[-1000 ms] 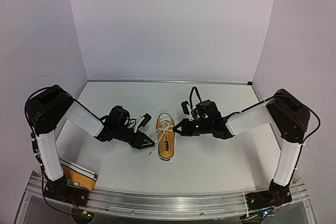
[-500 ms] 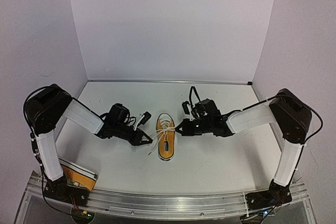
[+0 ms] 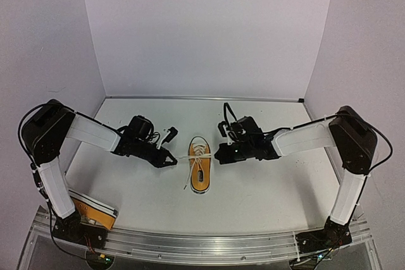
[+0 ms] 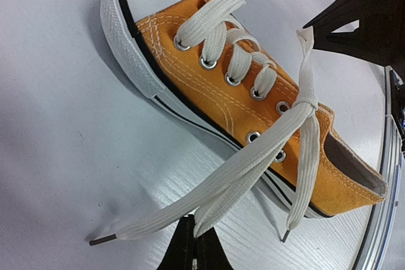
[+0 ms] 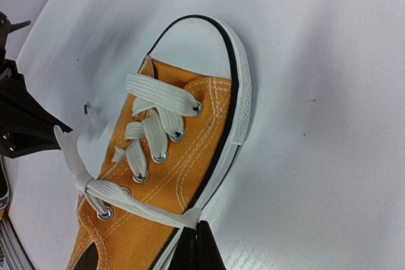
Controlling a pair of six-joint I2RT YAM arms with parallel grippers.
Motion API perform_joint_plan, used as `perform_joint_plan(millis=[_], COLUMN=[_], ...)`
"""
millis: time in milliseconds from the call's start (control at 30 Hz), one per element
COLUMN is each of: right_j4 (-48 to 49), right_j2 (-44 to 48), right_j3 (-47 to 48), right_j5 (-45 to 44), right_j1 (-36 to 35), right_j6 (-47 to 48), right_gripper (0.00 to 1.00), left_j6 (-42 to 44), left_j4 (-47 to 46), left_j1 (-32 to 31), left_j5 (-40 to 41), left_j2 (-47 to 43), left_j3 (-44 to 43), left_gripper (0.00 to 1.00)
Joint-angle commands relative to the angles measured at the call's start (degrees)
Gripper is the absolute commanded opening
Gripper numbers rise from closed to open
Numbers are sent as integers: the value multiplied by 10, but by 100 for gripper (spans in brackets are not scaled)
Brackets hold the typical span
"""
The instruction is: Tie the shoes
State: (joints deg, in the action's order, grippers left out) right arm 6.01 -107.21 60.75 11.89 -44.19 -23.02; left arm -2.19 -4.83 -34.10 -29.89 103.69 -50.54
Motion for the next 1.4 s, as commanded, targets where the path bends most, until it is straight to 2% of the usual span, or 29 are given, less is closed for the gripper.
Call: perform_joint_plan(millis=[0,300,467,500,633,767,933,967,1133,1367], right_j4=[-67,-85,-66,-66,-34,-18,-21,-24,-49,-113], right_j2=[32,45,41,41,48,60,54,50,12,-64], right_j3=[8,-13,4,9,14,10,34,39,93,168], right_j5=[-86,-92,0,18,87,111,86,76,46,-15], right_j1=[5,23,23,23,22,5,-29,-33,-60,-85], right_j6=[27,32,36,33,-5,-31,-51,-53,-58,-53], right_gripper=[0,0,0,0,23,36,47,48,48,47], left_j6=[13,18,21,21,16,-7,-43,-55,-107,-132], left_j4=[59,70,47,30,12,-6,-22,-23,-6,-1], left_j1=[27,39,22,18,-1,-1,1,3,14,14], left_j5=[59,57,0,-10,-29,-7,58,72,161,207], left_j2=[-29,-35,-40,-43,-58,-92,-139,-147,-178,-213], left_j3=[-11,-13,-16,-15,-13,1,24,27,36,57], left_gripper=[0,0,1,4,29,49,92,98,100,100])
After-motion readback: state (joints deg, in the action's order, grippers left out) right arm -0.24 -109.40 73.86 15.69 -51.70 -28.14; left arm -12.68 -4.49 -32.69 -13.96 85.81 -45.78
